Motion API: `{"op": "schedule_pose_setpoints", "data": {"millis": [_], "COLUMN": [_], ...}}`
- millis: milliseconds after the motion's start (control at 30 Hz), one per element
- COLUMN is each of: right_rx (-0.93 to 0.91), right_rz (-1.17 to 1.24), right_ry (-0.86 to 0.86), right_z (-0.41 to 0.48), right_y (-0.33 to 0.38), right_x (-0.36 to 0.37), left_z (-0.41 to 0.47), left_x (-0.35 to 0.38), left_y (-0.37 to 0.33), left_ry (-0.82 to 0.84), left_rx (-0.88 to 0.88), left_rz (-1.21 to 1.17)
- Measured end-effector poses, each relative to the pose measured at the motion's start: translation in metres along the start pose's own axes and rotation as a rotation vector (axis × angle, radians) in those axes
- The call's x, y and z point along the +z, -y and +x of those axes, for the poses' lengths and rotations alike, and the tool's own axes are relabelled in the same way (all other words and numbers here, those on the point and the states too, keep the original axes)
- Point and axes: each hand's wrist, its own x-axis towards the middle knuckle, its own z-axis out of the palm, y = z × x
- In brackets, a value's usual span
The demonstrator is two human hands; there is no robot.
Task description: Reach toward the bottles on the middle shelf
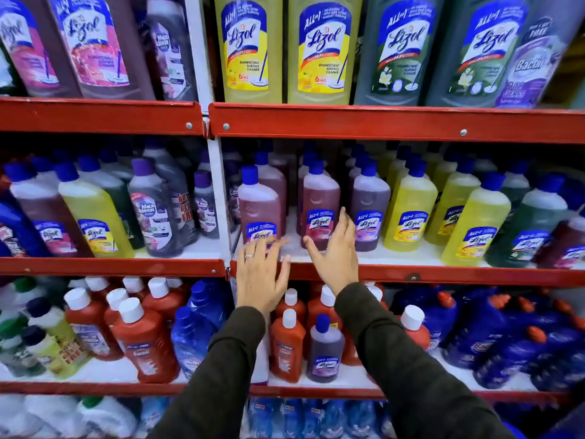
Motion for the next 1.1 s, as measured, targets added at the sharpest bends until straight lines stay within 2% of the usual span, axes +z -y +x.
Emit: {"op": "schedule_pose_setpoints", "data": {"millis": [200, 400, 833, 1100], "right_rx": [0.232, 0.308, 0.210, 0.178], "right_rz": [0.052, 0.079, -0.011, -0.035], "right_ry": [0.075, -0.014, -0.002, 0.008], "right_z": [0.036, 0.053, 0.030, 0.011], "right_y": [0.009, 0.012, 0.010, 0.011], "right_x": [0.018, 0.030, 0.024, 0.016], "left_z": [-0.016, -0.023, -0.021, -0.024], "left_x": [0.015, 0.018, 0.023, 0.023], "left_y": [0.022, 0.025, 0.025, 0.021], "left_ry": [0.143, 0.140, 0.056, 0.062], "left_rx": [-0.005, -0.007, -0.043, -0.080], "left_rz": [0.053, 0.029, 0.000, -0.033]}}
